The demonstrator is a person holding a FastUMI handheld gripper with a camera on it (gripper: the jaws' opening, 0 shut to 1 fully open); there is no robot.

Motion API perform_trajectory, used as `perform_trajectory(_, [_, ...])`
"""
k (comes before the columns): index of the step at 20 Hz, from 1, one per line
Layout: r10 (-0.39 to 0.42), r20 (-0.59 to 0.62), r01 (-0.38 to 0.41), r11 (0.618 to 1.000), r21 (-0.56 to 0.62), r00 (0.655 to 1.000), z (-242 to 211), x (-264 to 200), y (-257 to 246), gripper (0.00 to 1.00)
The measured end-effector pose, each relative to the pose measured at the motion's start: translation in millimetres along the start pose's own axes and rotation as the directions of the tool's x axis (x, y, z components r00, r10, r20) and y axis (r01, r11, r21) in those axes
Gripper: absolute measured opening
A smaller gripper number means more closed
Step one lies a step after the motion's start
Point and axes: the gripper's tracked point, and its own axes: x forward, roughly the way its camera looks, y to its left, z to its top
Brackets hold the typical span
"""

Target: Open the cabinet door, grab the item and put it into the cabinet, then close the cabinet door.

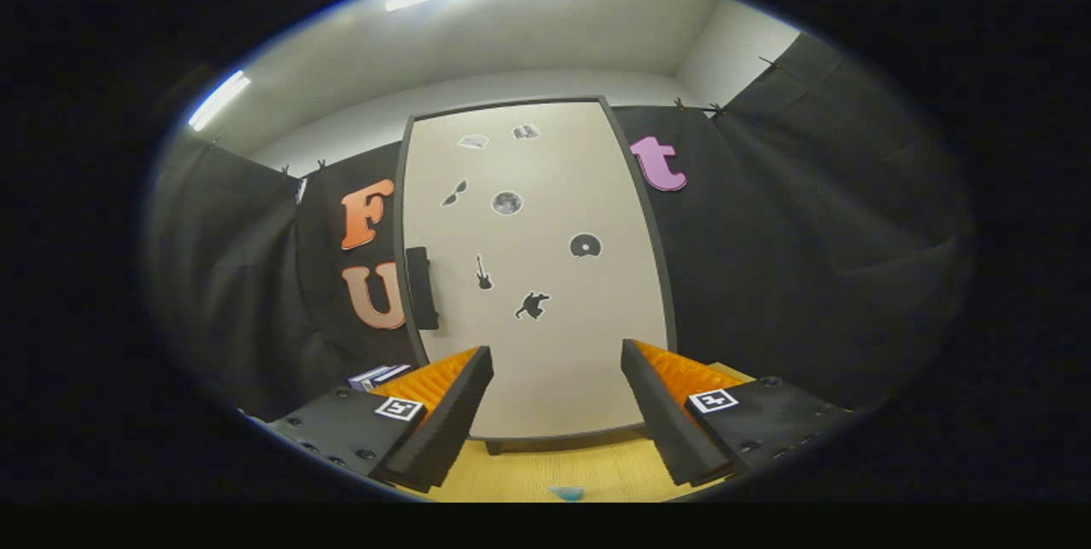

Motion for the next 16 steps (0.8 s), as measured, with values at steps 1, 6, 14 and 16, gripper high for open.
perform_trajectory(1, [0.0, -0.003, 0.0, 1.0, -0.001, 1.0, -0.6, -0.8, 0.6, 0.97])
perform_trajectory(6, [0.006, -0.004, -0.006, 1.0, -0.023, 1.0, 0.8, 0.3, 13.7, 0.97])
perform_trajectory(14, [0.085, 0.044, -0.084, 0.996, -0.019, 0.995, 41.4, 23.4, 46.4, 0.97])
perform_trajectory(16, [0.112, 0.049, -0.112, 0.994, -0.008, 0.992, 54.4, 38.8, 58.5, 0.97])
